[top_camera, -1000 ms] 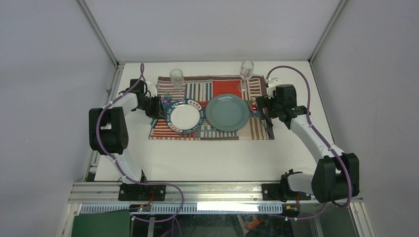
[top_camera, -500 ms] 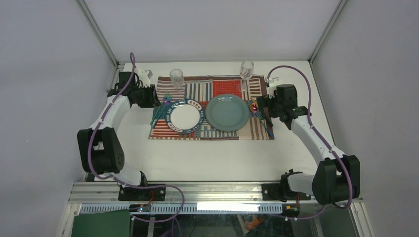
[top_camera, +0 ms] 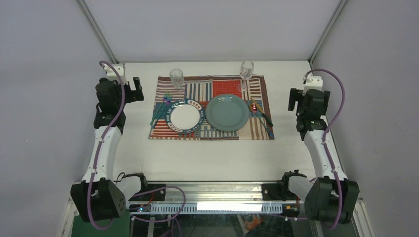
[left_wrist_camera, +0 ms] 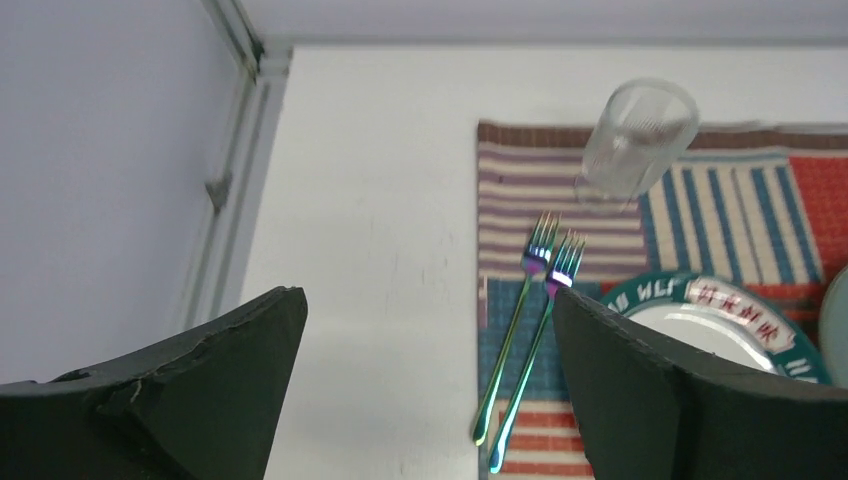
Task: Set the dinner table for one person
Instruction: Reset both arms
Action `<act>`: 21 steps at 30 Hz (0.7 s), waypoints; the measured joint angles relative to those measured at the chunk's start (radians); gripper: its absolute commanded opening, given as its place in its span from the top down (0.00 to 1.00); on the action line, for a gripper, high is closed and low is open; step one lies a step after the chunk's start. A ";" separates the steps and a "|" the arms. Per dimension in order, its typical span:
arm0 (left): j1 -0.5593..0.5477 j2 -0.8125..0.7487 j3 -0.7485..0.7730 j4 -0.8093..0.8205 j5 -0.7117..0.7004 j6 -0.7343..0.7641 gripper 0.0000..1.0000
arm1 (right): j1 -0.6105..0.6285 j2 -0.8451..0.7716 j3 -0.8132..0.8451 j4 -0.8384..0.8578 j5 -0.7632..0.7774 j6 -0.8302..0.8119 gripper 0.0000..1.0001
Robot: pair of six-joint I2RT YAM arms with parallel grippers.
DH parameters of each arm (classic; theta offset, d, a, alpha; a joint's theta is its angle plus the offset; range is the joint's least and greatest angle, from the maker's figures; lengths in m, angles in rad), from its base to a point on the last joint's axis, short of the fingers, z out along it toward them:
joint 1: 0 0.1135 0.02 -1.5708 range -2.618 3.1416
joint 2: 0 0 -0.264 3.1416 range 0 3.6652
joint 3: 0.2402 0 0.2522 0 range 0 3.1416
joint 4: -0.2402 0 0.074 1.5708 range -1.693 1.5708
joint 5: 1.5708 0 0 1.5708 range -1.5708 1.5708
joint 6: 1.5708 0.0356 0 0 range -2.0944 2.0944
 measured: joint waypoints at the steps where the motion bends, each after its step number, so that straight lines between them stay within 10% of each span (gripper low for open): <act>1: 0.007 0.005 -0.047 0.026 0.000 -0.005 0.01 | -0.029 0.005 -0.016 0.017 -0.008 0.007 0.00; 8: 0.057 0.003 -0.281 0.168 0.010 -0.008 0.01 | -0.054 -0.016 -0.157 0.101 -0.156 0.043 0.00; 21: 0.057 -0.008 -0.262 0.227 0.145 -0.034 0.01 | -0.054 -0.046 -0.143 0.131 -0.312 0.089 0.00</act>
